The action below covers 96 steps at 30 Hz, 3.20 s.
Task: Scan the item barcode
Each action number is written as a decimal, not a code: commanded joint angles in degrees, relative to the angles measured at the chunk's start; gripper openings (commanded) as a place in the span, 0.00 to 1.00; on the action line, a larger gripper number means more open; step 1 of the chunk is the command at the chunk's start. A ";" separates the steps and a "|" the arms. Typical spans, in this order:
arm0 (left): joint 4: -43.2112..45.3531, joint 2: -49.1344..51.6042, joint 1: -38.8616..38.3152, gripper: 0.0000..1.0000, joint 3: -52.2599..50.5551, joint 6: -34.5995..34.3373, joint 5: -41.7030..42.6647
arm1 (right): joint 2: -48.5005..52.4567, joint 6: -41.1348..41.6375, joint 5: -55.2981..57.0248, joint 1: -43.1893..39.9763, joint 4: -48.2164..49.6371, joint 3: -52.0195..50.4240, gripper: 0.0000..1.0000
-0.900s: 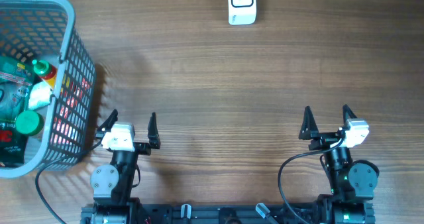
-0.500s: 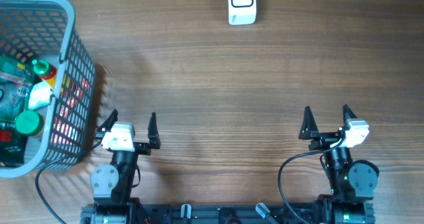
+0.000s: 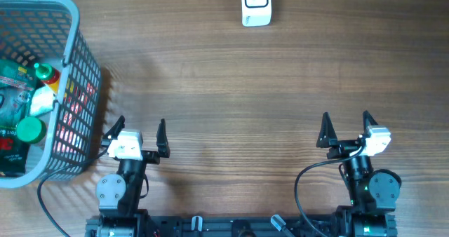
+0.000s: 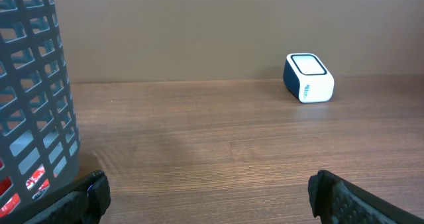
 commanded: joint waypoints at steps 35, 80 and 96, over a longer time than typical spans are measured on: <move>-0.26 0.09 -0.35 1.00 -0.28 -0.52 -0.57 | 0.17 -1.05 -0.31 0.33 0.04 -0.15 1.00; -15.72 38.71 -0.35 1.00 58.12 -16.37 13.79 | 0.17 -1.03 -0.31 0.33 0.02 -0.15 1.00; -40.50 60.81 -0.02 1.00 78.60 -19.54 17.75 | 0.17 -1.03 -0.31 0.33 0.04 -0.15 1.00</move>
